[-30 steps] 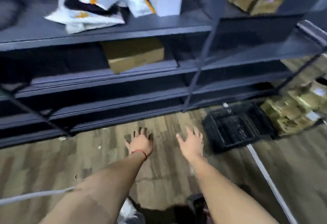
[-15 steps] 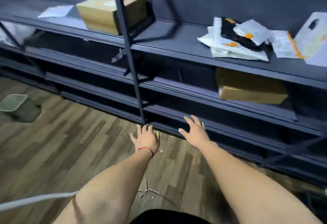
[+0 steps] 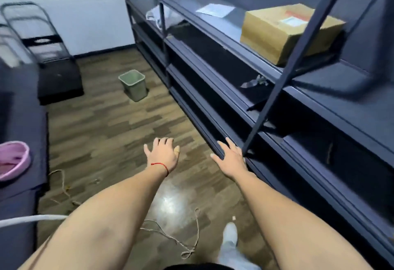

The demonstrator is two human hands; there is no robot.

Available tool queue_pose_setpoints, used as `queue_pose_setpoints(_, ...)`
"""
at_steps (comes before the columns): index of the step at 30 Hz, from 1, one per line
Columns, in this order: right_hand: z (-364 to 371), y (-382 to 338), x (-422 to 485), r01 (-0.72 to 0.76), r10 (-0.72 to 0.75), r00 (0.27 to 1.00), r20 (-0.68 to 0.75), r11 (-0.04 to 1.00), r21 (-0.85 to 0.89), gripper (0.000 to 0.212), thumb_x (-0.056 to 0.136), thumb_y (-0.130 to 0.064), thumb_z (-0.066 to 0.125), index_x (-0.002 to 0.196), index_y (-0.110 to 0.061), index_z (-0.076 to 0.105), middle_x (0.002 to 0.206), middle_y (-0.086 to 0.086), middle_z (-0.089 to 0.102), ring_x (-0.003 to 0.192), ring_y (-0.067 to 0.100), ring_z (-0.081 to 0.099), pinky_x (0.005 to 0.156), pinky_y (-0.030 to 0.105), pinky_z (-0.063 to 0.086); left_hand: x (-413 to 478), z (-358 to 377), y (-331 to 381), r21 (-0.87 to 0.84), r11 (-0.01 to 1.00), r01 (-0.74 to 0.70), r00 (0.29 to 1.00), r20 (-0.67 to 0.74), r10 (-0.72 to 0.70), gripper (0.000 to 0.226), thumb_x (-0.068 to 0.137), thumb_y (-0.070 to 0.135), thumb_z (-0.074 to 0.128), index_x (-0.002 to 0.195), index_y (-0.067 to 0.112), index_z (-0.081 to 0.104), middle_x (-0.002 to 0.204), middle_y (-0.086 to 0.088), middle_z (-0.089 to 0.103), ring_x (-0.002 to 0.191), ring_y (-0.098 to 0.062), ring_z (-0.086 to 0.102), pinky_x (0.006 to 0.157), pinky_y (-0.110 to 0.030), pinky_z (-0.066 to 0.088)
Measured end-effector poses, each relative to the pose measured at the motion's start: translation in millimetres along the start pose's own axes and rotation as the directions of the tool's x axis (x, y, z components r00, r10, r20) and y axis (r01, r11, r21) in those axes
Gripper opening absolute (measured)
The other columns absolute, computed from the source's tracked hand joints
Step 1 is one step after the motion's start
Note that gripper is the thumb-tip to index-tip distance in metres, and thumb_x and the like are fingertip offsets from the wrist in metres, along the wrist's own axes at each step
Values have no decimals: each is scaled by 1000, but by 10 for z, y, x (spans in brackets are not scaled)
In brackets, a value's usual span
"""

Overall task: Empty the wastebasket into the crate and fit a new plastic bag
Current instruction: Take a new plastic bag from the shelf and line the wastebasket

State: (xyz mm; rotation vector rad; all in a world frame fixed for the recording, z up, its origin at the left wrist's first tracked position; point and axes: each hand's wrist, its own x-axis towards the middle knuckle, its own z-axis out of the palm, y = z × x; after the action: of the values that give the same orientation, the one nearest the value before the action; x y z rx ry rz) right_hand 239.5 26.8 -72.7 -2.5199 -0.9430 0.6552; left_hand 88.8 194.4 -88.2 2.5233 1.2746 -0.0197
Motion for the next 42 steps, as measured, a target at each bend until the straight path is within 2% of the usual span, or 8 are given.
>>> queue_pose_setpoints(5,-20,-200,1081,157,-152,985,85,986,-57,60,93,-52,49,147,-35,31,161,-8,7,144,24,13,114,48,22,671,22,-150,-25,986,163,987,-14,-163,44,98,45,37,137,25,45,144,5,44,138,-19,28,114,-63,16)
queue_pose_setpoints(10,-211,-402,2292,293,-267,943,198,949,-115,62,92,-54,49,148,-34,30,162,-6,6,144,25,14,114,48,23,1523,-38,7,-89,944,318,947,-6,-320,46,99,45,36,140,25,41,148,4,40,141,-21,25,115,-63,14)
queue_pose_setpoints(19,-487,-949,3766,457,-404,864,302,880,-131,62,93,-51,48,149,-34,27,161,-6,6,145,25,14,114,49,25,2675,-284,125,-164,893,419,903,-26,-429,47,98,47,38,141,27,42,149,7,39,141,-18,25,115,-62,14)
queue_pose_setpoints(25,-401,-1466,4589,504,-428,832,352,848,-162,62,93,-51,48,149,-32,28,162,-6,5,144,26,15,113,50,26,3454,-352,-171,-193,865,463,882,1,-472,48,99,46,37,142,26,39,152,5,35,144,-20,23,115,-62,13)
queue_pose_setpoints(37,-6,-3352,6140,498,-446,838,316,861,-104,61,93,-50,48,149,-32,29,162,-5,6,143,27,16,113,47,26,5260,-1146,-1428,-225,852,473,875,12,-483,47,98,45,40,142,28,39,153,6,34,145,-22,22,116,-60,14)
queue_pose_setpoints(42,128,-3801,6687,465,-415,852,320,880,-98,61,93,-49,50,148,-32,31,161,-6,7,143,27,17,113,47,25,5879,-1341,-1828,-197,858,474,878,34,-478,47,98,45,39,142,27,39,153,5,34,144,-21,22,115,-60,14)
